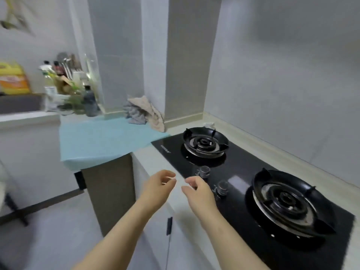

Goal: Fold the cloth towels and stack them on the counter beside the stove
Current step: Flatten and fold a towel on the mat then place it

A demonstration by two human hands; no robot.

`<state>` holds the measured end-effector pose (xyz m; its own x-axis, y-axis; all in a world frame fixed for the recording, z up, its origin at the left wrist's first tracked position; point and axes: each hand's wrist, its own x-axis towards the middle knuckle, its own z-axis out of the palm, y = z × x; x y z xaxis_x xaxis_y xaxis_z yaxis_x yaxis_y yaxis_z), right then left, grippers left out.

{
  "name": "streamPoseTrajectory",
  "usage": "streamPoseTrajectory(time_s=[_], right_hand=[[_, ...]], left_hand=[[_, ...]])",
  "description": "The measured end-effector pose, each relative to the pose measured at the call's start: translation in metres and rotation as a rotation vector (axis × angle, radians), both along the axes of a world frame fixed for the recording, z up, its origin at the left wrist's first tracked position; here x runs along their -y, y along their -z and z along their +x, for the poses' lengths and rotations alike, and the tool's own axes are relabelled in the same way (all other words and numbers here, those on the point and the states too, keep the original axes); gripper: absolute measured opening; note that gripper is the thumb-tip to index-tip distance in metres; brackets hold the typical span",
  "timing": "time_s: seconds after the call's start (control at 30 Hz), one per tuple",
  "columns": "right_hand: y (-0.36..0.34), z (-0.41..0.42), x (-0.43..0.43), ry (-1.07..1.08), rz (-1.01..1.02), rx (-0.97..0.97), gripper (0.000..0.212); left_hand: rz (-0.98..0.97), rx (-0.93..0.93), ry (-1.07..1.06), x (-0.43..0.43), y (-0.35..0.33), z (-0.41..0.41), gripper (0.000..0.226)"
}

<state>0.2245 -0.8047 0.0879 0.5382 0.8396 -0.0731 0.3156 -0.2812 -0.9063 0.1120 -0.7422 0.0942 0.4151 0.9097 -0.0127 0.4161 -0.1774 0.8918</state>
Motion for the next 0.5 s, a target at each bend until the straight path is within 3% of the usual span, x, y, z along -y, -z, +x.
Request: streamPoseTrajectory(time_s=[0.27, 0.5], right_hand=[[0.004, -0.167, -0.128, -0.206, -0.046, -0.116, 0.022], [0.013, -0.235, -0.214, -0.309, -0.067, -0.127, 0.017]], left_hand=[[0.003, -0.029, -0.220, -0.102, 0.007, -0.179, 0.021], [-0.088, 0.001, -0.371, -0.177, 0.020, -0.259, 0.020]])
